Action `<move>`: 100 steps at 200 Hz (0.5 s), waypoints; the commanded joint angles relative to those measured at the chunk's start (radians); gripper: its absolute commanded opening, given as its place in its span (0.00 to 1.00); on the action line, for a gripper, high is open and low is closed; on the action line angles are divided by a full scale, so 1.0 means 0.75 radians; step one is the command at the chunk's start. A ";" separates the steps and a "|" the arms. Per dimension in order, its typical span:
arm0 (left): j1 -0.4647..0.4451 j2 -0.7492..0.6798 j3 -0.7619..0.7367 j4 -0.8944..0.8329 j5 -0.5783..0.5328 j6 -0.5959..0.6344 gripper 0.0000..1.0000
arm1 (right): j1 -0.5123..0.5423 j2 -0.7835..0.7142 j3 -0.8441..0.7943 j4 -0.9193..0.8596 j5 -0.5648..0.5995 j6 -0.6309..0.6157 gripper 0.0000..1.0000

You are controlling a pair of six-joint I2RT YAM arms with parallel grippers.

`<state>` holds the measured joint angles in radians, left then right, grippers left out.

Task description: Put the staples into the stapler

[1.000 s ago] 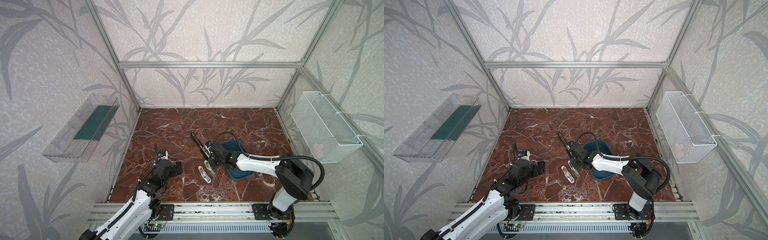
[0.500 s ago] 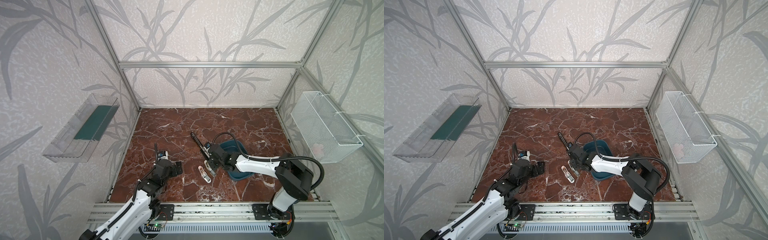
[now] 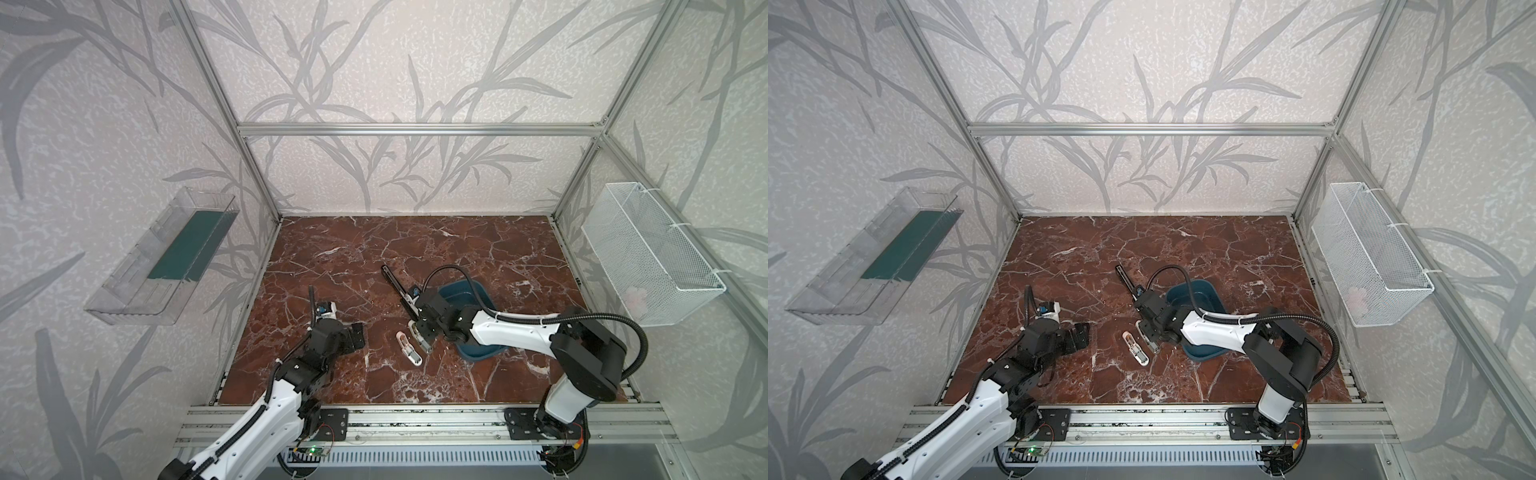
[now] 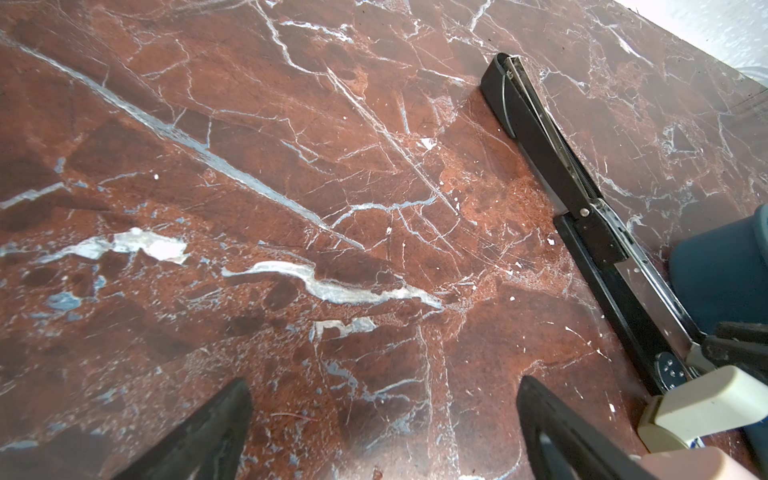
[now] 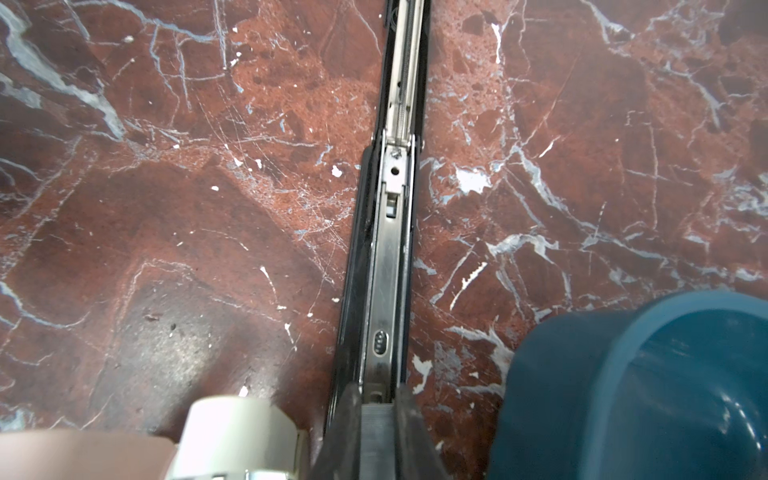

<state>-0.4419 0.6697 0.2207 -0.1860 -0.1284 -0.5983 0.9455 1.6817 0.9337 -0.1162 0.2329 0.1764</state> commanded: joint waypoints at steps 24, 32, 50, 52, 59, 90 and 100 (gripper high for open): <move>0.004 0.000 0.033 0.018 -0.013 -0.016 0.99 | 0.014 -0.021 -0.041 -0.052 0.034 -0.002 0.17; 0.004 -0.001 0.033 0.018 -0.012 -0.016 0.99 | 0.014 -0.021 -0.044 -0.050 0.035 0.008 0.17; 0.004 0.000 0.032 0.020 -0.011 -0.017 0.99 | 0.015 -0.027 -0.059 -0.029 0.016 0.024 0.17; 0.004 0.001 0.032 0.019 -0.011 -0.016 0.99 | 0.015 -0.028 -0.061 -0.025 0.014 0.026 0.17; 0.004 0.000 0.032 0.018 -0.011 -0.016 0.99 | 0.018 -0.033 -0.075 -0.005 0.008 0.031 0.17; 0.005 0.000 0.033 0.020 -0.011 -0.016 0.99 | 0.022 -0.060 -0.137 0.089 -0.001 0.056 0.17; 0.004 0.002 0.033 0.020 -0.010 -0.016 0.99 | 0.021 -0.066 -0.146 0.109 -0.005 0.065 0.17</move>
<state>-0.4419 0.6693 0.2207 -0.1860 -0.1284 -0.5983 0.9527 1.6505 0.8639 -0.0334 0.2424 0.1974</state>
